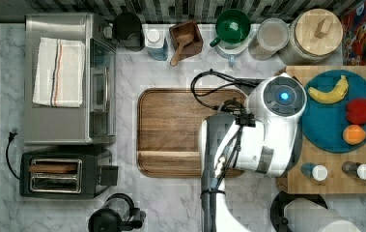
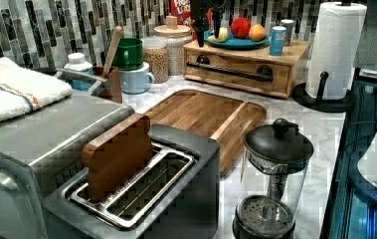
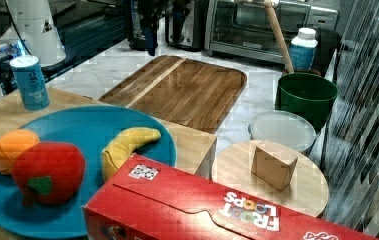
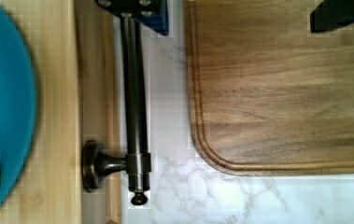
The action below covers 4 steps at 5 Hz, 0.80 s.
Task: Open the drawer.
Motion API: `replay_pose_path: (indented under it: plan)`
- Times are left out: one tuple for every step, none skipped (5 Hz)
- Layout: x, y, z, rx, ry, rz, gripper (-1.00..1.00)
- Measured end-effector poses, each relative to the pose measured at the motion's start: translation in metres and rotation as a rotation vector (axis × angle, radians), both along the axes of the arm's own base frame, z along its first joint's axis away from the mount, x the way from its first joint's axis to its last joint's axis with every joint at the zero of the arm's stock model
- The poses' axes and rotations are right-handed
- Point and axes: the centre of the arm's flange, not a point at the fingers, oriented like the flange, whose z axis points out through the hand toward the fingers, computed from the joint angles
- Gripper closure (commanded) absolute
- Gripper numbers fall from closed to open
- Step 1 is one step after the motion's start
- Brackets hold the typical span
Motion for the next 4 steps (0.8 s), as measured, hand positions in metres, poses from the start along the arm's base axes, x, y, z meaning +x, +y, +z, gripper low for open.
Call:
replay_pose_path:
  plan:
    - [-0.001,-0.021,0.0,-0.006,-0.034,0.044,-1.0]
    - [-0.002,-0.045,-0.003,-0.031,-0.067,0.07,-1.0]
    - [-0.004,-0.061,-0.015,-0.043,-0.09,0.053,-1.0]
    - [-0.008,-0.067,-0.028,-0.052,-0.128,0.042,-1.0]
